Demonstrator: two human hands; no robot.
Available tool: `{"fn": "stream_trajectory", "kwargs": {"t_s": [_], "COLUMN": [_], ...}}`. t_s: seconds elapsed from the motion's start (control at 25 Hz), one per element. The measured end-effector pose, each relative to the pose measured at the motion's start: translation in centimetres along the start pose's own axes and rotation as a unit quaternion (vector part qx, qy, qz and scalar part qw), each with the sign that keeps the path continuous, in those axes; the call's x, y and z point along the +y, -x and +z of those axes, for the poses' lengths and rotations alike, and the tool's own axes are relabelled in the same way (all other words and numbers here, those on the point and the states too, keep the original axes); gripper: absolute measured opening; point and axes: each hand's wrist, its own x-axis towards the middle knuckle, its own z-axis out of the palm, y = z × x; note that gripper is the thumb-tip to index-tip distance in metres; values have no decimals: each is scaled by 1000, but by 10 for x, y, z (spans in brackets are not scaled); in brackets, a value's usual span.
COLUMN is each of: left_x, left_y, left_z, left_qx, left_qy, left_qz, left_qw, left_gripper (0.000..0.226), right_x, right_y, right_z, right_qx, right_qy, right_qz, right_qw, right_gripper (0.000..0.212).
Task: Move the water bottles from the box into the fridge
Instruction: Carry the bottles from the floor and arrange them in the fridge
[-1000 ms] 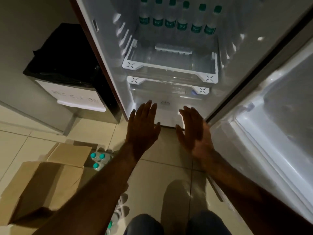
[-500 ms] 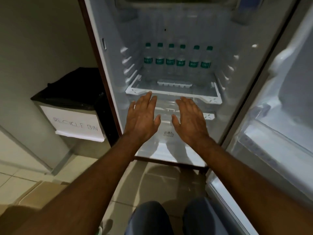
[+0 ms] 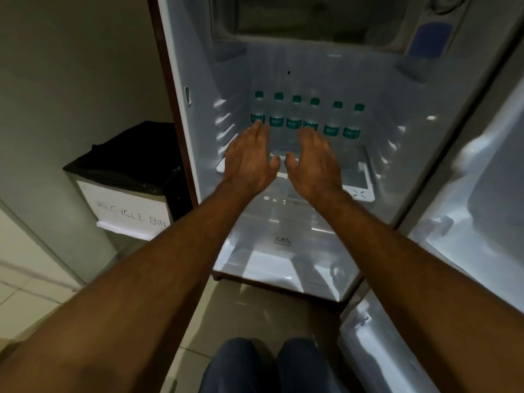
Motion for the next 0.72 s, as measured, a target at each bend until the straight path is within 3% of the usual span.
{"fn": "stream_trajectory", "kwargs": {"t_s": [0.16,0.28,0.44,0.72], "left_x": [-26,-49,-76,-113], "left_y": [-37,-68,-85,-123], "left_z": [15,29,53,90], "left_qx": [-8,19,1,-8], "left_qy": [10,37,62,136], "left_qz": [-30,-35,-45,-77], "left_qw": [999,999,997,988], "left_gripper": [65,65,68,65], "right_x": [4,12,21,27], "right_y": [-41,-75,-107,-171], "right_z": [32,57,90,120], "right_qx": [-45,-38,-45,-41], "right_qy": [-22,-35,-34,-11], "right_qz": [40,47,55,22], "right_qw": [998,998,997,999], "right_gripper": [56,54,56,59]}}
